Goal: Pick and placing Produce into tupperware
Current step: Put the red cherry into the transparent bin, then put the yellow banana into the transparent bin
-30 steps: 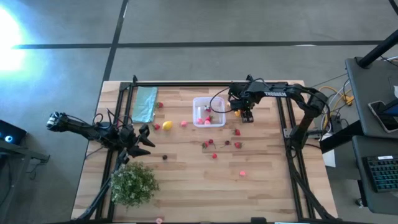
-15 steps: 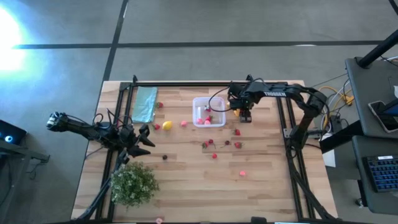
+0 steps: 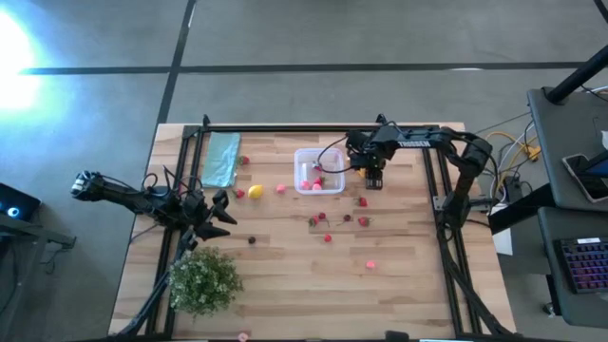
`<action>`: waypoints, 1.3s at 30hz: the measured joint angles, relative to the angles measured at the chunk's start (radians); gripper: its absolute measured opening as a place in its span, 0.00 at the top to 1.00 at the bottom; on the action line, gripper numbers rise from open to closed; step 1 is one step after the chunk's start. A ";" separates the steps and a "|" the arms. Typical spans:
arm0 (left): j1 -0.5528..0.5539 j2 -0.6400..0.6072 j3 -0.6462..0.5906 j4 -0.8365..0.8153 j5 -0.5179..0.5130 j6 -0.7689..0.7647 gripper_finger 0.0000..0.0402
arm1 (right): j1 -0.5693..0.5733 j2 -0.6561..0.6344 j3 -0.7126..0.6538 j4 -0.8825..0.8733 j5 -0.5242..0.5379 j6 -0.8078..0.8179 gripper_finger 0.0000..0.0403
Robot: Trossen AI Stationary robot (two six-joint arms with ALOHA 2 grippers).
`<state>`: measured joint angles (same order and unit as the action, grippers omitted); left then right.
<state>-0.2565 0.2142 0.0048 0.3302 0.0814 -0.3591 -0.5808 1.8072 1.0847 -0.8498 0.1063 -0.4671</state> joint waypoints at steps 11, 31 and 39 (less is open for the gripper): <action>0.000 0.001 0.000 0.000 0.000 0.000 0.61 | 0.019 -0.006 0.164 -0.310 -0.150 0.000 0.75; 0.000 0.001 0.000 0.001 0.001 0.000 0.61 | 0.215 0.135 0.599 -0.245 -0.197 0.311 0.63; 0.000 0.001 0.000 0.000 -0.001 0.000 0.61 | 0.221 0.207 0.704 -0.280 -0.140 0.363 0.44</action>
<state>-0.2565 0.2153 0.0048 0.3305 0.0803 -0.3591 -0.3603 2.0147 1.7889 -1.1301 -0.0337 -0.1041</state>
